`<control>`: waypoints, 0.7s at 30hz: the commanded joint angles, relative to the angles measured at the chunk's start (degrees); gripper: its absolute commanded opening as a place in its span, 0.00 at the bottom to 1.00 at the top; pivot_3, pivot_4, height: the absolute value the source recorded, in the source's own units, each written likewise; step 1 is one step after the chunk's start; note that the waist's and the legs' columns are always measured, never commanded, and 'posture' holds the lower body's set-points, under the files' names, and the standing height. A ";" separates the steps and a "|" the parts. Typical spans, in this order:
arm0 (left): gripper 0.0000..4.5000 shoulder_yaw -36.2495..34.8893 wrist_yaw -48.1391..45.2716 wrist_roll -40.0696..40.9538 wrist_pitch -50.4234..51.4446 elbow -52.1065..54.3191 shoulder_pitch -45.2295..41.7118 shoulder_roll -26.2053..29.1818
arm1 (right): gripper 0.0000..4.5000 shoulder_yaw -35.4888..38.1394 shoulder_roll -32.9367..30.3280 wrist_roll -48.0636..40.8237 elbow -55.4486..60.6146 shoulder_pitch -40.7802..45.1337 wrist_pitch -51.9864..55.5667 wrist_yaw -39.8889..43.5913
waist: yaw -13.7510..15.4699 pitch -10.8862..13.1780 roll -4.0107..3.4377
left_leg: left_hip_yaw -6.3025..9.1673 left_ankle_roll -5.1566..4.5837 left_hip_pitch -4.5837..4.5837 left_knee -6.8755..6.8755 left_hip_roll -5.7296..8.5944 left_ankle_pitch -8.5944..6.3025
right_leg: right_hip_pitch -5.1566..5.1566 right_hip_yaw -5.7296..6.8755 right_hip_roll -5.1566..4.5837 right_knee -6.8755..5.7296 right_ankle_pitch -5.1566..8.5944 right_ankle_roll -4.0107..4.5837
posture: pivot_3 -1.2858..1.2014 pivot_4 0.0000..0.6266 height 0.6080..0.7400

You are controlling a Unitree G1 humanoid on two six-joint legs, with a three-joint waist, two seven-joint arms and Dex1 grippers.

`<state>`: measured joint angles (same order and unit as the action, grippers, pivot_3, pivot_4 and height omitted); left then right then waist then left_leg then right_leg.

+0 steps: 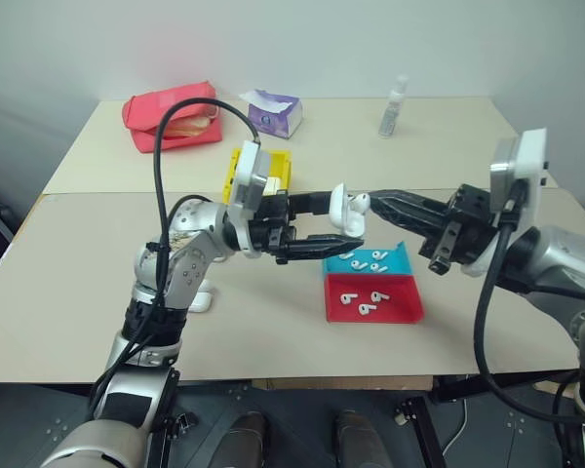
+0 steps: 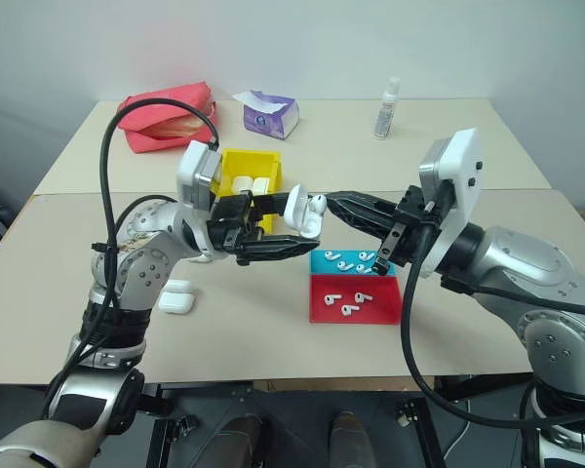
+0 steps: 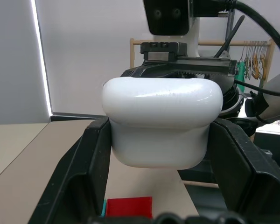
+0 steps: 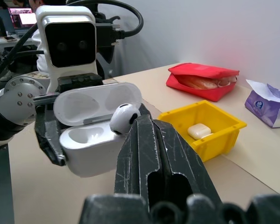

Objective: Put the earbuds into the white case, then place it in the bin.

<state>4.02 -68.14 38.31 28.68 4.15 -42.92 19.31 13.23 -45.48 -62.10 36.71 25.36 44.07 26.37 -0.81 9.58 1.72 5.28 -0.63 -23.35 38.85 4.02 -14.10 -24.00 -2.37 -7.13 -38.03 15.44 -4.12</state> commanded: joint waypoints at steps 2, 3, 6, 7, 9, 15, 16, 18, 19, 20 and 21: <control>0.62 0.07 0.01 -0.13 -1.32 0.47 -1.95 -0.52 | 0.02 2.53 -0.78 -1.12 1.86 -0.37 -0.51 -0.44 | 0.00 0.00 0.00 | 0.00 0.00 0.00 0.00 0.00 0.00 | 0.00 0.00 0.00 0.00 0.00 0.00 | 0.52 0.24 1.00; 0.62 0.10 0.00 -0.14 -1.34 0.48 -1.95 -0.53 | 0.02 2.59 -0.84 -1.15 1.92 -0.46 -0.49 -0.47 | -0.01 0.00 0.00 | 0.00 0.00 0.00 0.00 0.00 0.00 | 0.00 0.00 0.00 0.00 0.00 0.00 | 0.52 0.24 1.00; 0.62 0.21 -0.03 -0.03 -1.33 0.55 -2.00 -0.68 | 0.02 2.97 -1.08 -1.32 2.15 -0.91 -0.40 -0.66 | -0.03 0.00 0.00 | 0.00 0.00 0.00 -0.01 0.00 0.00 | 0.00 0.00 0.00 0.00 0.00 0.00 | 0.52 0.24 1.00; 0.62 0.21 -0.07 -0.04 -1.36 0.48 -2.04 -0.70 | 0.02 3.01 -1.13 -1.31 2.18 -0.99 -0.42 -0.71 | -0.03 0.00 0.00 | 0.00 0.00 0.00 0.00 -0.01 0.00 | 0.00 0.00 0.00 0.00 0.00 0.00 | 0.52 0.24 1.00; 0.62 0.17 -0.16 -0.05 -1.43 0.38 -2.10 -0.69 | 0.02 3.41 -1.25 -1.35 2.24 -1.39 -0.44 -0.98 | -0.01 0.00 0.00 | 0.00 0.00 0.01 0.00 -0.01 0.00 | 0.00 0.00 0.00 0.00 0.00 0.00 | 0.52 0.24 1.00; 0.62 -0.44 -0.74 -0.23 -1.65 0.15 -1.86 0.55 | 0.02 4.54 -2.39 1.33 -0.02 -2.50 -1.66 1.16 | -0.04 0.00 0.00 | 0.00 0.00 0.00 0.00 0.00 0.00 | 0.00 0.00 0.00 0.00 0.00 0.00 | 0.52 0.24 1.00; 0.62 -0.67 -0.74 -0.15 -1.63 0.25 -1.74 0.89 | 0.02 4.56 -2.80 2.13 -1.15 -2.35 -1.89 2.02 | -0.05 0.00 0.00 | 0.00 0.00 0.00 0.00 0.00 0.00 | 0.00 0.00 0.00 0.00 0.00 0.00 | 0.52 0.24 1.00; 0.62 -0.91 -0.65 0.00 -1.66 0.38 -1.59 1.36 | 0.02 4.16 -3.56 3.90 -3.07 -1.92 -2.31 3.66 | -0.04 0.00 0.00 | -0.02 -0.01 0.02 0.00 0.00 0.00 | 0.00 0.00 0.00 -0.01 0.00 0.00 | 0.52 0.24 1.00; 0.62 -1.19 -0.53 0.13 -1.64 0.51 -1.46 1.68 | 0.02 2.13 -5.42 6.65 -5.13 -0.84 -1.96 5.37 | -0.02 0.00 0.00 | -0.02 -0.01 0.02 0.01 0.00 0.00 | 0.02 0.00 0.01 -0.01 0.00 0.00 | 0.52 0.24 1.00; 0.62 -1.53 -0.35 0.31 -1.60 0.64 -1.35 1.93 | 0.02 -1.57 -7.92 11.67 -7.39 0.38 -2.78 7.74 | -0.08 0.00 -0.01 | -0.02 -0.01 0.03 0.01 0.00 0.00 | 0.02 0.00 0.01 -0.01 0.00 0.00 | 0.52 0.24 1.00; 0.62 -1.83 -0.17 0.53 -1.47 0.83 -1.25 2.15 | 0.02 -5.79 -10.26 16.56 -9.87 2.04 -3.32 10.13 | -0.19 0.00 -0.02 | -0.06 -0.01 0.02 0.03 0.01 0.00 | 0.00 -0.02 0.01 -0.02 0.00 0.00 | 0.52 0.24 1.00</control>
<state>3.65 -68.38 38.29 28.40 3.59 -43.25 21.11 10.24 -53.78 -51.61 28.97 25.58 42.87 33.38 -1.00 9.57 1.71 5.14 -0.65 -23.31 38.88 4.03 -14.10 -24.01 -2.43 -7.12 -38.07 15.44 -4.12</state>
